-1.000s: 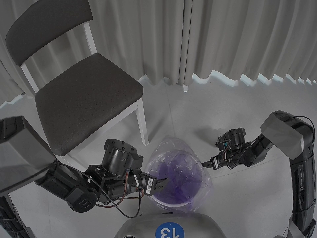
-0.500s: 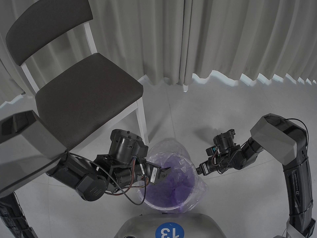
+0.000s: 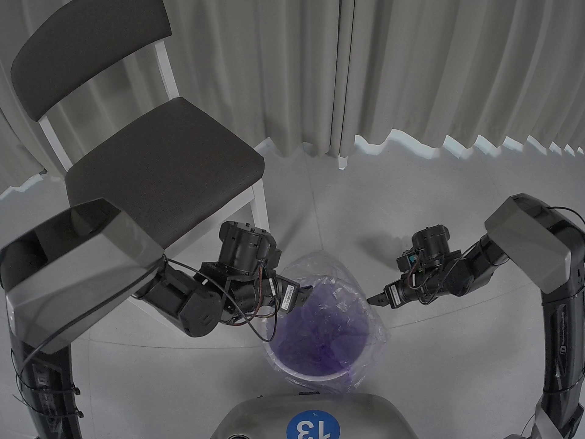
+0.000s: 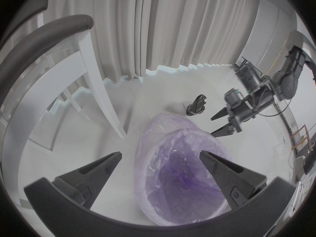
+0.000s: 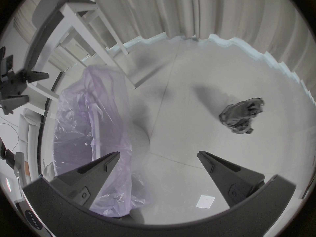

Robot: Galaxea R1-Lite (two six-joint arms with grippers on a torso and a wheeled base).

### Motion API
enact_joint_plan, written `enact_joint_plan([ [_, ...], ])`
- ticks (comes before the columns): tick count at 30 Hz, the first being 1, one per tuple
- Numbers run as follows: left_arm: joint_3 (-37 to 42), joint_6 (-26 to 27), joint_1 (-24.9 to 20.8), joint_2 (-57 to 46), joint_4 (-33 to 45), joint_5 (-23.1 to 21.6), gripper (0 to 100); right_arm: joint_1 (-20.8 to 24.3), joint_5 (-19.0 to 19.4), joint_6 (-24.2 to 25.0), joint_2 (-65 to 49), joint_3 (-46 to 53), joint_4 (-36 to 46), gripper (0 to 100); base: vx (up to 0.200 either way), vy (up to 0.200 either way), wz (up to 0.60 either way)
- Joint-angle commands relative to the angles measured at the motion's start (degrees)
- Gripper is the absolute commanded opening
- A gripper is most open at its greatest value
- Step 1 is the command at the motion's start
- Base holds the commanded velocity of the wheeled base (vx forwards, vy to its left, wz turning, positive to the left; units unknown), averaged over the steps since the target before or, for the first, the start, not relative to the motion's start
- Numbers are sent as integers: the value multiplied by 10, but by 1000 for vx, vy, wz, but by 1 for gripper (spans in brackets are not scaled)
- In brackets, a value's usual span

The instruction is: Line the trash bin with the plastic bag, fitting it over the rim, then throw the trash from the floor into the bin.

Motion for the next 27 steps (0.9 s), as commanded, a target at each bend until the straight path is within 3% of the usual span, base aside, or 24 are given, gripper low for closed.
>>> enact_joint_plan([
  [1,-89,9,14,63,49,-1,100,-16,-2,-1,-121,69,-2,100,0,0,0],
  [10,-206,9,19,119,106,-5,100,-16,-2,-2,-239,151,-2,100,0,0,0],
  [22,-362,10,24,203,201,0,100,-16,-2,-16,-310,236,-41,100,0,0,0],
  [27,-380,10,33,213,211,4,100,-16,-1,-20,-323,251,-43,100,0,0,0],
])
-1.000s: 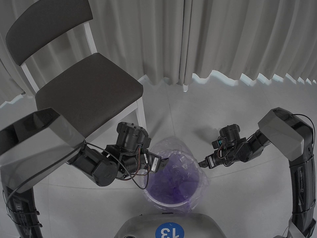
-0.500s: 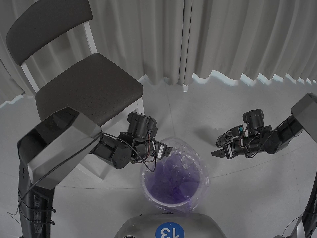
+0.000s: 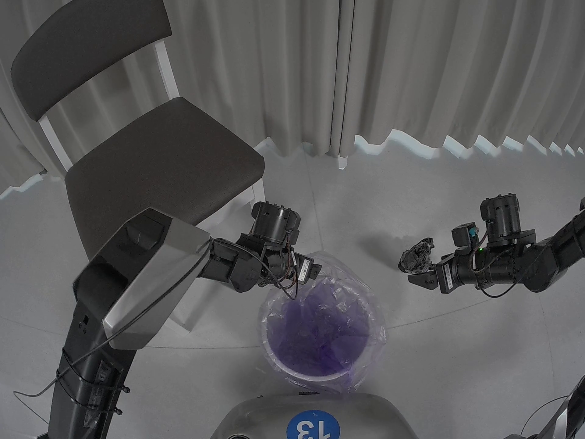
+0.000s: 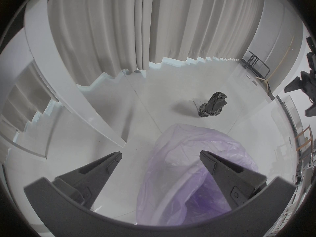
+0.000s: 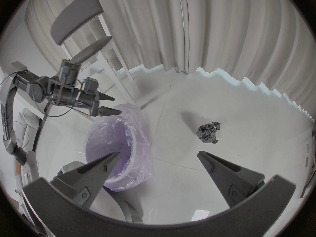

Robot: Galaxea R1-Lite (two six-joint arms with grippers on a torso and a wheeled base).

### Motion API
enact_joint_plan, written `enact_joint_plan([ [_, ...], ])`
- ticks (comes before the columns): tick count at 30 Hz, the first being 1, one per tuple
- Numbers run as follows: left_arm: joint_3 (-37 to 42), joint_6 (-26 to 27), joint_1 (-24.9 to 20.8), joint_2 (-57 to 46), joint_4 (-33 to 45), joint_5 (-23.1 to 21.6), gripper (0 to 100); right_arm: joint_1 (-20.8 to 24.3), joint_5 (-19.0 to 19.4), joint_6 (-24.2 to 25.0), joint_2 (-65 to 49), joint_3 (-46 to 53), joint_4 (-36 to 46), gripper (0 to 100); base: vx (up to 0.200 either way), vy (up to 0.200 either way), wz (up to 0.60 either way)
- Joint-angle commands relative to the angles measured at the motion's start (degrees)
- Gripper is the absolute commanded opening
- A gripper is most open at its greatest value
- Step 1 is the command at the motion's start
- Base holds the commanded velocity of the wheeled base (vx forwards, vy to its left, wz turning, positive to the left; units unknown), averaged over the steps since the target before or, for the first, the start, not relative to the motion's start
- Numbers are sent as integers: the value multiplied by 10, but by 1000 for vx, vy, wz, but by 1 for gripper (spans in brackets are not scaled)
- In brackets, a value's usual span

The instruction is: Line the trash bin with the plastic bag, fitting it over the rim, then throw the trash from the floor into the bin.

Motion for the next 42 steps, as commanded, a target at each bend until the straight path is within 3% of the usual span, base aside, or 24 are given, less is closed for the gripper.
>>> enact_joint_plan([
  [1,-21,0,10,31,6,8,100,-1,1,-2,-30,20,-3,100,0,0,0],
  [9,-12,-1,33,42,6,43,100,3,1,-2,-32,33,-17,100,0,0,0],
  [19,128,-4,39,-18,-8,35,100,3,2,-11,-31,58,-43,100,0,0,0],
  [26,192,-7,43,-22,-83,36,100,14,3,-10,-13,86,-62,100,0,0,0],
  [33,206,-12,48,-63,-101,35,100,17,3,-10,44,121,-125,100,0,0,0],
  [42,275,-14,49,-158,-103,23,100,17,2,-3,232,113,-293,100,0,0,0],
])
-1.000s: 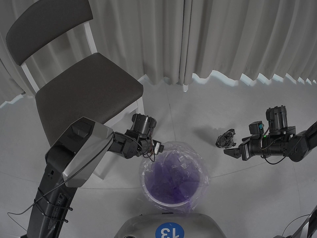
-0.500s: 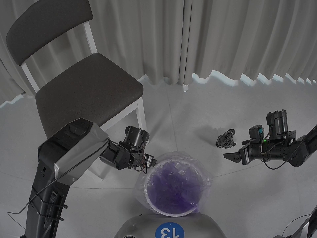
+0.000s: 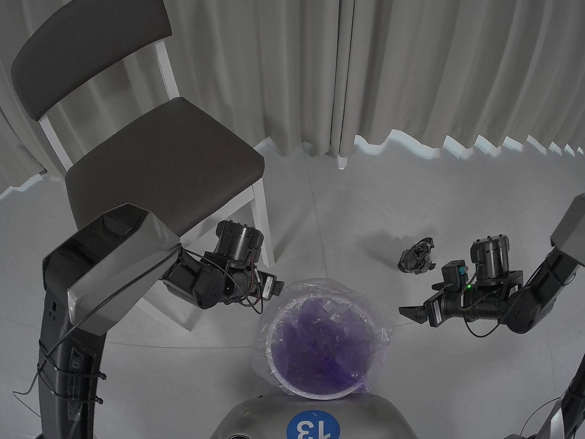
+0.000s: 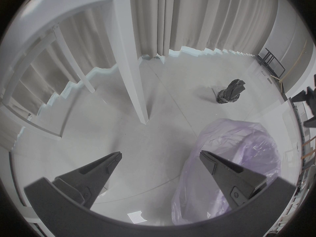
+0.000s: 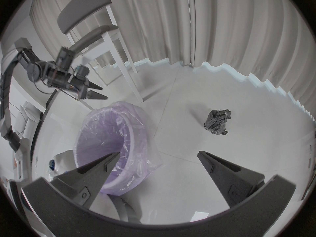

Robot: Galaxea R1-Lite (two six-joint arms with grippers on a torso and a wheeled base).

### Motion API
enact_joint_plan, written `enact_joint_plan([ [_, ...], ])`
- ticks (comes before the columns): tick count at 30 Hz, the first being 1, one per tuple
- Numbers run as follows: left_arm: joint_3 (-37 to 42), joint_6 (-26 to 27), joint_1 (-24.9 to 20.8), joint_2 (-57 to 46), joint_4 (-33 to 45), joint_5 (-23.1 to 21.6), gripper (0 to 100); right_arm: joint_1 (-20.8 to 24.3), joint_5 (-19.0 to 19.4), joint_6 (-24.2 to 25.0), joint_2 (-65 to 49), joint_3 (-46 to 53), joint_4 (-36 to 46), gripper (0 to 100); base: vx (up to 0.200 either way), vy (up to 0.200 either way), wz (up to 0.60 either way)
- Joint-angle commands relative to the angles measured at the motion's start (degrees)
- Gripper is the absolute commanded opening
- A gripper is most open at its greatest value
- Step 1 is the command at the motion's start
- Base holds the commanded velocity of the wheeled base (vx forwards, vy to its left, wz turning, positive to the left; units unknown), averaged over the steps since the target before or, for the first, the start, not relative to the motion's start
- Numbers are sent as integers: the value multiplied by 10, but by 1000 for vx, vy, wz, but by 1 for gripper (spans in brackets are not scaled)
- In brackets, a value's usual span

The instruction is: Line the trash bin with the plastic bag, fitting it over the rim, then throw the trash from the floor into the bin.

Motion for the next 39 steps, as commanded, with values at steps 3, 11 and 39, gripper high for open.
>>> enact_joint_plan([
  [3,88,-11,-5,-113,-13,-21,100,0,-1,2,156,-31,-60,100,0,0,0],
  [11,216,-19,-14,-205,-36,-55,100,-2,0,2,206,-95,-48,100,0,0,0],
  [39,451,-16,-25,-308,-176,-69,100,25,-1,19,268,-373,194,100,0,0,0],
])
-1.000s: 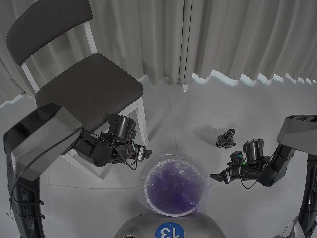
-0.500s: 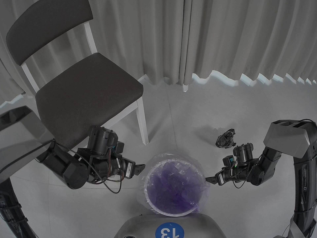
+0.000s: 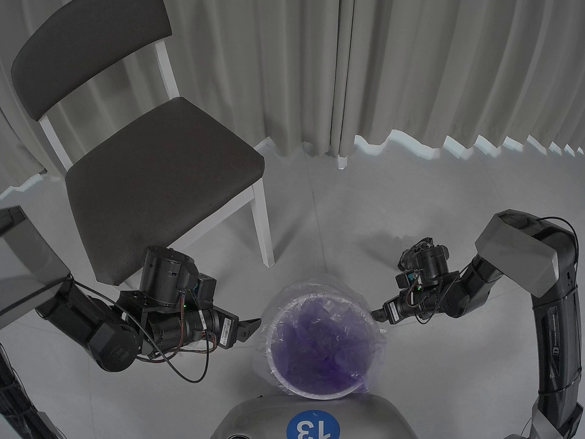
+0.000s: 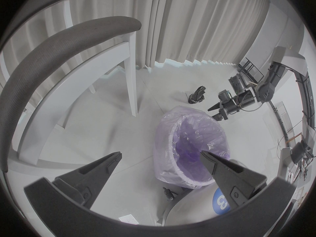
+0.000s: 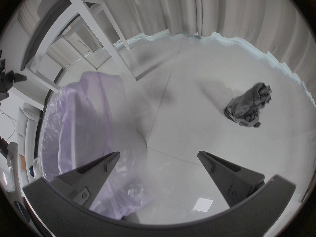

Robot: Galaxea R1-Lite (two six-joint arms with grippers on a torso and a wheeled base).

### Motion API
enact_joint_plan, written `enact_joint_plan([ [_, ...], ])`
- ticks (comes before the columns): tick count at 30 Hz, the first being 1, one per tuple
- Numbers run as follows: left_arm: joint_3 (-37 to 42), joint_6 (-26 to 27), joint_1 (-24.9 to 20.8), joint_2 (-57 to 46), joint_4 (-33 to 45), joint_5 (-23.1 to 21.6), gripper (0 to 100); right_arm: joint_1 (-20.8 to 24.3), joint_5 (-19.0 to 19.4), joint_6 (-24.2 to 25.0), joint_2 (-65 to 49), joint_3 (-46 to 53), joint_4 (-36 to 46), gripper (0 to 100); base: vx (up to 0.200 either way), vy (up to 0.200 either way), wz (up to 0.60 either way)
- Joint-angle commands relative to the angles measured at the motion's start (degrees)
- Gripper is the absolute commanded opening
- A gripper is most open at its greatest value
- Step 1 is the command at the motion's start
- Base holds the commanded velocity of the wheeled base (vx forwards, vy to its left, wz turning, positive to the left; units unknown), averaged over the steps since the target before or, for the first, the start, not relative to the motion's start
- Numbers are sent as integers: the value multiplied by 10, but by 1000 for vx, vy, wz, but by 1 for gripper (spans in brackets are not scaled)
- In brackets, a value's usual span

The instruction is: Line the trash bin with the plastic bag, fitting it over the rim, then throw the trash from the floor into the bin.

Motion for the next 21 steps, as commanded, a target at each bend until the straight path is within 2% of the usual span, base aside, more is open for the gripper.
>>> enact_joint_plan([
  [1,18,0,0,-17,-3,1,100,11,0,6,16,-46,18,100,0,0,0],
  [5,19,0,2,-14,-4,0,100,3,0,16,-5,-19,13,100,0,0,0],
  [12,19,4,4,13,-7,-1,100,-45,1,31,-123,51,-32,100,0,0,0],
  [18,33,8,0,18,-4,-7,100,-51,1,60,-213,114,-45,100,0,0,0],
  [21,49,28,1,40,-8,-7,100,-50,-1,87,-279,196,-84,100,0,0,0],
])
